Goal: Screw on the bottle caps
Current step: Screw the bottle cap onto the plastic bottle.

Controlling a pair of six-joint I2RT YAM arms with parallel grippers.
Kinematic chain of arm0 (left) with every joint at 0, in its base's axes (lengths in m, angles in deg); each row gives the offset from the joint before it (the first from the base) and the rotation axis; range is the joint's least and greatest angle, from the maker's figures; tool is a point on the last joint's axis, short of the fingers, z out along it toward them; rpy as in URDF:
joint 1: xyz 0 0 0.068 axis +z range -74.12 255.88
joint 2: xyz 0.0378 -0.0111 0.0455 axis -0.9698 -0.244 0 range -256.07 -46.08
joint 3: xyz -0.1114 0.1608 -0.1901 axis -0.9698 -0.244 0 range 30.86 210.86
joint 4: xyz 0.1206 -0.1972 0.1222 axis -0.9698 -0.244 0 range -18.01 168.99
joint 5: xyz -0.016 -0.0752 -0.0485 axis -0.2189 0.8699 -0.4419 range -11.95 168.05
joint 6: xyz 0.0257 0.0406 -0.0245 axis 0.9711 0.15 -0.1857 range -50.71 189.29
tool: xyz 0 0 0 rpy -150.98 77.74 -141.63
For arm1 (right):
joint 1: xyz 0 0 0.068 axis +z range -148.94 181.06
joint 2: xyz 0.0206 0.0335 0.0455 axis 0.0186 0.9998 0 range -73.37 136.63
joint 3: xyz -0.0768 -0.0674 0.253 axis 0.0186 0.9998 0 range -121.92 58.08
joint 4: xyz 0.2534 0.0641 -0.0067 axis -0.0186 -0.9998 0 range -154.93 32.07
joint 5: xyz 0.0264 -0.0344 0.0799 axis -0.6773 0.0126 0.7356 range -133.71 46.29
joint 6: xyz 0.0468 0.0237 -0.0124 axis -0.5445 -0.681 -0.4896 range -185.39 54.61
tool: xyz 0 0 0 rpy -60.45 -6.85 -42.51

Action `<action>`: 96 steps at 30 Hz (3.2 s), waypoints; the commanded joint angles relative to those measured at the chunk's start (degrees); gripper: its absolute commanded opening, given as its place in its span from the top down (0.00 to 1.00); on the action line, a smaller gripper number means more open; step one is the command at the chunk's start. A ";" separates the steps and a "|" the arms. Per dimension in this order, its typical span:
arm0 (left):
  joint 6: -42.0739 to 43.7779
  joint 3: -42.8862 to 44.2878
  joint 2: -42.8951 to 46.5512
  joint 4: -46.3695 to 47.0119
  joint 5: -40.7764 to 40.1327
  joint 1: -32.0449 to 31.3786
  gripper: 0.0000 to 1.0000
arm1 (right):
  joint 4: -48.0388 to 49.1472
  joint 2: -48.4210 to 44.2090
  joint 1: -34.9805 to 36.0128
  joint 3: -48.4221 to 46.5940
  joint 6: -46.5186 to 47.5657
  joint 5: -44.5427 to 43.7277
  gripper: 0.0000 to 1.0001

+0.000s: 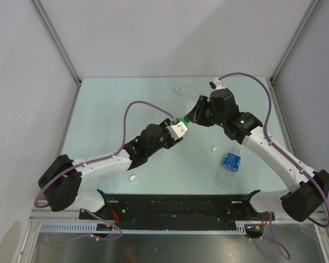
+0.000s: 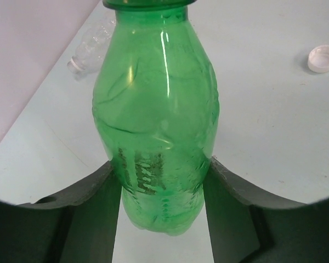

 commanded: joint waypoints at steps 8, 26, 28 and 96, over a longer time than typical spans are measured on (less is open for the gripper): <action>-3.45 2.94 -0.48 17.06 12.33 -2.94 1.00 | -4.32 -2.45 4.57 -0.90 1.88 -0.47 0.86; -5.98 1.19 -2.97 19.04 14.18 -2.96 1.00 | -6.25 -2.93 6.20 -1.70 2.00 -6.93 0.65; -6.16 1.06 -2.90 19.06 14.07 -2.90 1.00 | -6.34 -2.88 6.40 -1.81 2.05 -7.20 0.63; -5.88 -5.65 6.13 7.99 59.59 10.73 1.00 | -9.92 -23.54 8.45 3.64 73.24 30.73 0.14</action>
